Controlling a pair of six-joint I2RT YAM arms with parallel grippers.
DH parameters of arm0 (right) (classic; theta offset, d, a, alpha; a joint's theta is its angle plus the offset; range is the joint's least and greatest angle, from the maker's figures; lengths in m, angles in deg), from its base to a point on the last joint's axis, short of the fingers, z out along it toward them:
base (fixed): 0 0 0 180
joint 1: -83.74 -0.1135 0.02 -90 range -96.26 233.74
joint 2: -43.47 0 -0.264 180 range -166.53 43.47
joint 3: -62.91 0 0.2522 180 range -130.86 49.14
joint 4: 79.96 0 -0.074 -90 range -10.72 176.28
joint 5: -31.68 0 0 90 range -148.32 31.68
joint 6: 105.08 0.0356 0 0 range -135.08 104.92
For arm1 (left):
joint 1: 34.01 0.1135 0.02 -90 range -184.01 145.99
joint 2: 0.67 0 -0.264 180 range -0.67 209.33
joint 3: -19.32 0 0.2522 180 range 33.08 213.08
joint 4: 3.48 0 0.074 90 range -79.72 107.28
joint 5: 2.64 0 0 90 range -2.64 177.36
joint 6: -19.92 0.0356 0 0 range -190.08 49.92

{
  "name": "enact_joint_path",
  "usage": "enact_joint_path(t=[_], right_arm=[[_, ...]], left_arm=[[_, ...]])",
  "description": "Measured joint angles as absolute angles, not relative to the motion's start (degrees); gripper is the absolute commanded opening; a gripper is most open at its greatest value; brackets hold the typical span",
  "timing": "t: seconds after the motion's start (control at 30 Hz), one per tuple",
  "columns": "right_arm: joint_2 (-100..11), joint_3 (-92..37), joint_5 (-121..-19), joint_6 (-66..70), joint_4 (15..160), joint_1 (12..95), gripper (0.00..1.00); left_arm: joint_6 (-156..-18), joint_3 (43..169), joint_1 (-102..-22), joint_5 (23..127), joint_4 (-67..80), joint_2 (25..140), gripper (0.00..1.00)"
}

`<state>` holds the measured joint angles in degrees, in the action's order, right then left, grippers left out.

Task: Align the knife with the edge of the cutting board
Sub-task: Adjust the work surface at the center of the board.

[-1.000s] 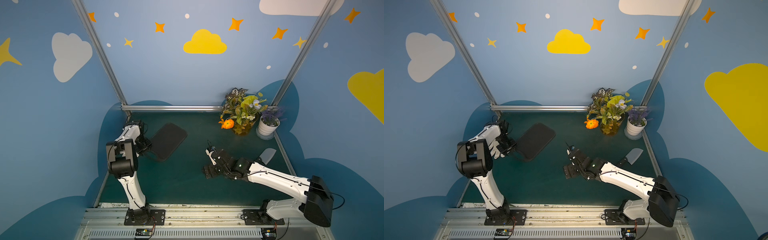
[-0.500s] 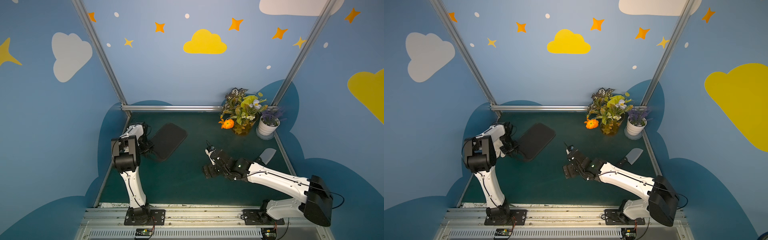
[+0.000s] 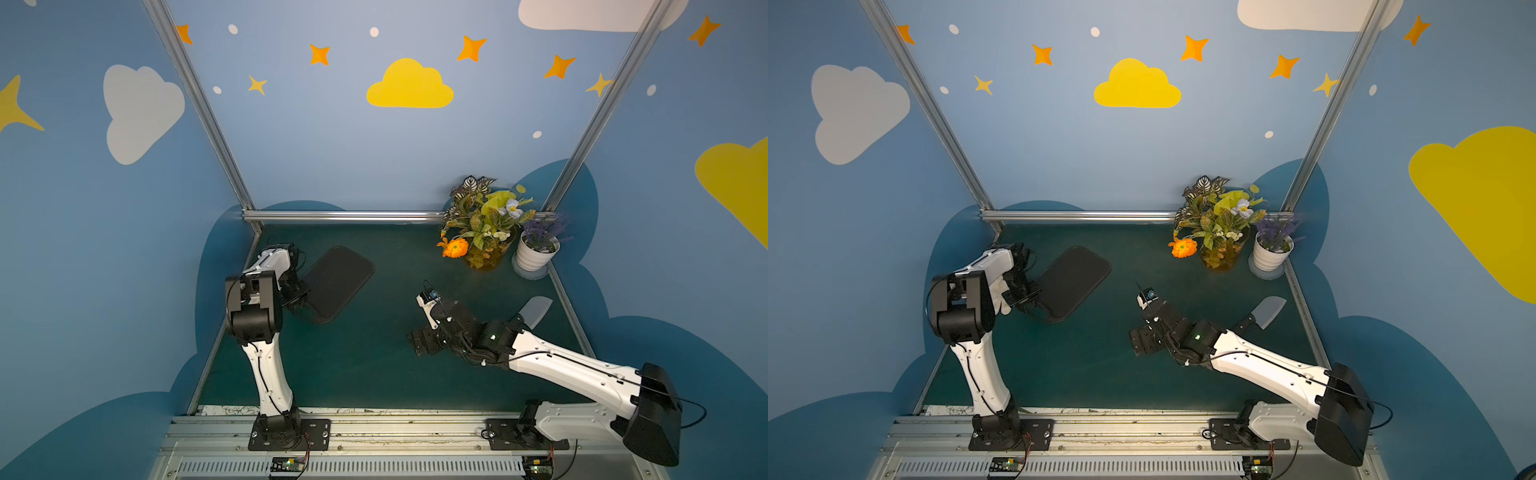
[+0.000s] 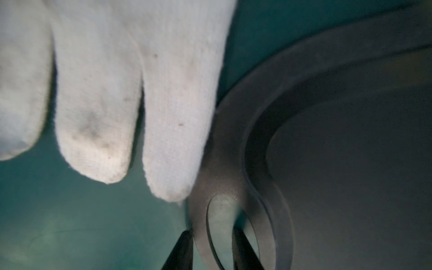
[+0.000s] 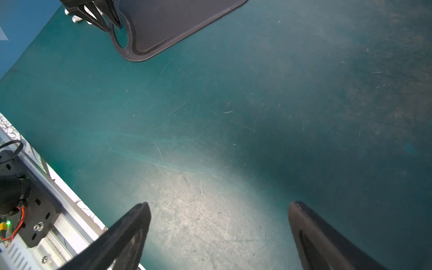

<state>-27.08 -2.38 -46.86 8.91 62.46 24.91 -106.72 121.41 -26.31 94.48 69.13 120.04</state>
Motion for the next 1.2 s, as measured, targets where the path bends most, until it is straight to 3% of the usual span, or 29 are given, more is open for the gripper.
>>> enact_joint_path(t=[0.8,1.2], right_arm=[[-26.2,-2.3,-46.8,9.1,62.3,24.9,0.98],[-24.6,-2.2,-46.8,9.6,62.2,24.9,0.98]], left_arm=[[-103.7,110.4,-26.2,93.4,57.7,112.9,0.30],[-102.2,108.6,-26.7,93.5,56.3,111.7,0.18]])
